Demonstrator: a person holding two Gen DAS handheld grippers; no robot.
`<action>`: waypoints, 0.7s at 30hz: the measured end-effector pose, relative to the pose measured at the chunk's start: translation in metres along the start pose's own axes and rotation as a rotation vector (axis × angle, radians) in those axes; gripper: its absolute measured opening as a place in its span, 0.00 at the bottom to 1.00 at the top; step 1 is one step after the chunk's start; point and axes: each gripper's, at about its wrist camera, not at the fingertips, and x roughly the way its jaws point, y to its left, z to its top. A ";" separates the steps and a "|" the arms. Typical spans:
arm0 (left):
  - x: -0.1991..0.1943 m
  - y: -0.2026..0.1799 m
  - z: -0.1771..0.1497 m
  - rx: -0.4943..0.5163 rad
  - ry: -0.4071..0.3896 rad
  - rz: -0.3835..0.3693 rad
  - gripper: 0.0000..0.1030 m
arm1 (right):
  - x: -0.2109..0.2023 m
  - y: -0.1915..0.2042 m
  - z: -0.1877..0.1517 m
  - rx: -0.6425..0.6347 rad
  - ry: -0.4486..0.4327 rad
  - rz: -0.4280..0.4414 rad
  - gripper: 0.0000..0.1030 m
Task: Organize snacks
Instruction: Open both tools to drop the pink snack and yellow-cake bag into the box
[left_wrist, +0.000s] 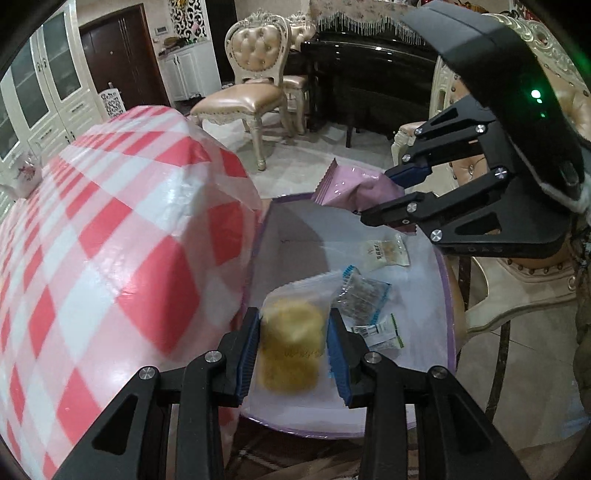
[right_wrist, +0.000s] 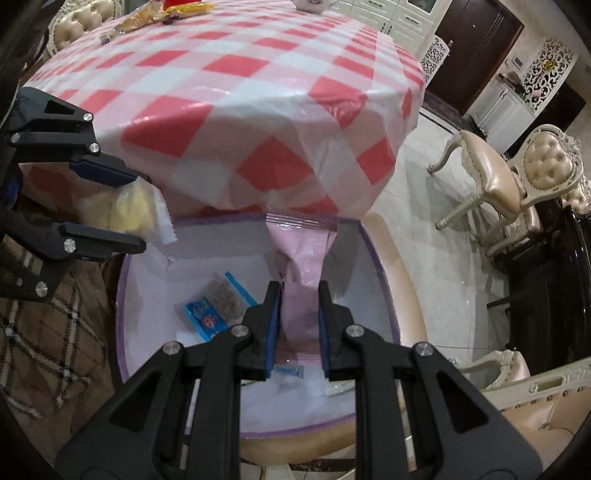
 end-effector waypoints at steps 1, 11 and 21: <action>0.002 0.000 0.000 -0.007 0.004 -0.018 0.36 | 0.000 -0.001 -0.002 0.001 0.006 -0.002 0.21; -0.038 0.012 -0.004 -0.038 -0.163 -0.054 0.72 | -0.012 -0.017 0.008 0.072 -0.047 -0.044 0.61; -0.129 0.138 -0.056 -0.329 -0.375 0.196 0.75 | -0.058 0.007 0.086 0.281 -0.423 0.156 0.73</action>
